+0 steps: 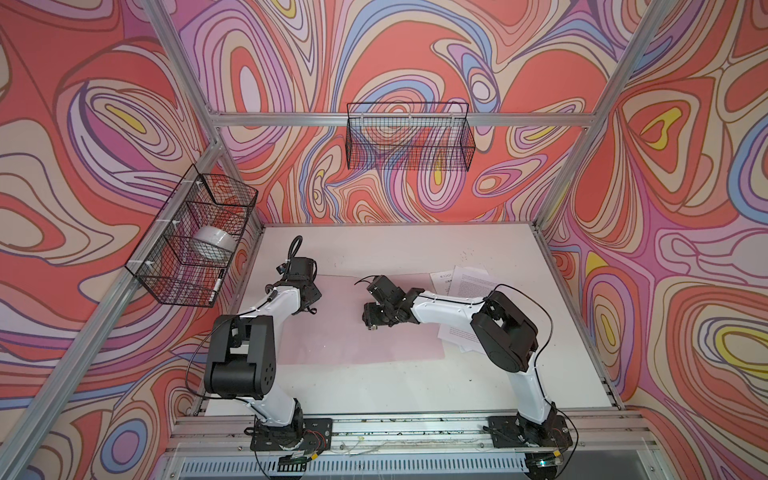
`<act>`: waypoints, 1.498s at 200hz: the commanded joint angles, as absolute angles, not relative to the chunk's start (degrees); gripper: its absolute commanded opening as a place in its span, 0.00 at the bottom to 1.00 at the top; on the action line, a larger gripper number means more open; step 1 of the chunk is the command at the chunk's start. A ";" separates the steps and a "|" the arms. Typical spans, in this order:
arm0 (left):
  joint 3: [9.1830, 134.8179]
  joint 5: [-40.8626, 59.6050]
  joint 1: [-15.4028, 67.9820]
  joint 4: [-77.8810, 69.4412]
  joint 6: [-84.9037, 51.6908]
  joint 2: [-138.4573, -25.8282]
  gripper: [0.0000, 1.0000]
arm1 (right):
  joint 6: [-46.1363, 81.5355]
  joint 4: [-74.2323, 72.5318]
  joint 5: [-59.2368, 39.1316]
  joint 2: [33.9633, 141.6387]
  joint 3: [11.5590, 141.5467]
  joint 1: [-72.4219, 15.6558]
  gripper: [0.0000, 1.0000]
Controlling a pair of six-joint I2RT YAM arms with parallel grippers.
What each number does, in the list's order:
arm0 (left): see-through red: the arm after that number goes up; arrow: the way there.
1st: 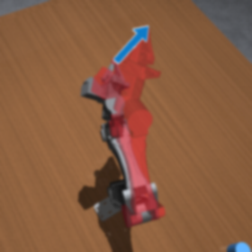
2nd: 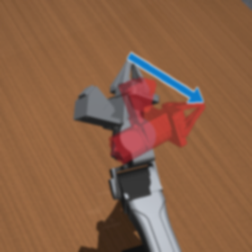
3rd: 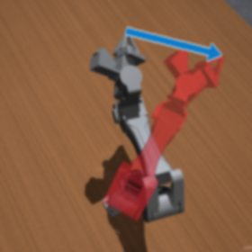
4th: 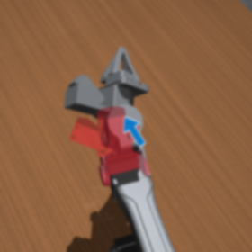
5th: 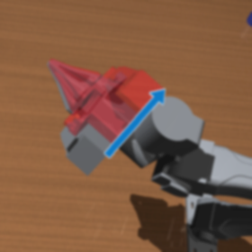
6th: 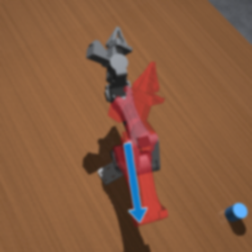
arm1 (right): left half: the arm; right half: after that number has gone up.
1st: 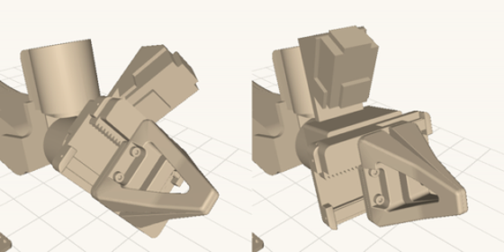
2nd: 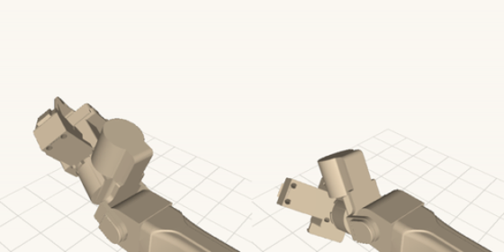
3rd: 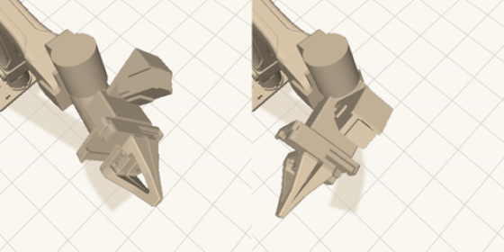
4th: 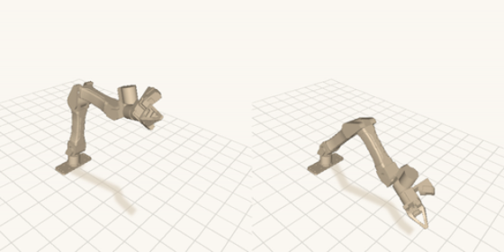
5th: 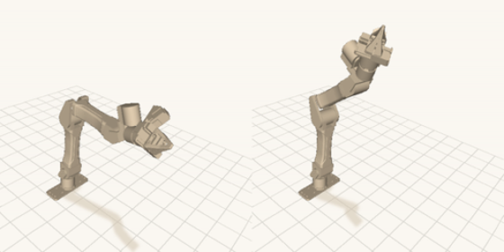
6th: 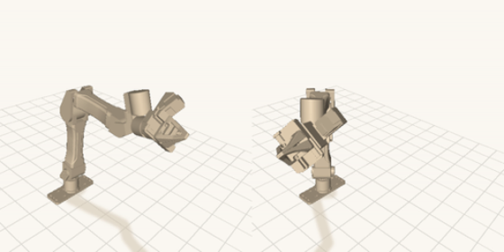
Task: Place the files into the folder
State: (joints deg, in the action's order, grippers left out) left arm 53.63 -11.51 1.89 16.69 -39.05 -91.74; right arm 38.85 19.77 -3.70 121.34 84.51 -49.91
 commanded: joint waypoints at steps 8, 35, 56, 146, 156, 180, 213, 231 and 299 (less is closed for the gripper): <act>54.82 -8.49 2.84 17.63 -39.03 -85.87 0.46 | 36.68 26.67 -2.00 122.05 85.97 -49.13 0.63; 56.02 -8.01 5.57 18.75 -39.29 -83.23 0.46 | 34.62 28.80 -1.29 120.47 87.98 -48.97 0.63; 57.71 -8.34 8.33 20.03 -39.30 -82.73 0.46 | 33.67 30.51 -0.94 119.98 89.98 -48.89 0.63; 59.64 -2.70 24.80 7.57 -41.56 -83.09 0.47 | 32.48 34.63 5.17 102.01 83.46 -40.78 0.63; 61.30 -1.23 26.82 6.38 -41.66 -85.28 0.47 | 32.19 35.58 6.11 97.80 81.72 -39.10 0.63; 67.09 3.06 32.01 4.08 -41.58 -93.57 0.47 | 32.20 37.47 6.84 91.48 77.84 -35.36 0.63; 75.20 8.02 37.60 -0.01 -42.16 -104.74 0.46 | 33.25 37.23 5.48 83.50 70.02 -28.83 0.62; 78.73 10.29 38.96 -2.37 -42.36 -109.35 0.46 | 33.97 37.15 4.28 80.42 65.91 -25.85 0.62; 89.60 20.73 39.46 -10.38 -43.39 -123.60 0.46 | 35.41 37.81 -0.60 65.57 47.10 -6.40 0.58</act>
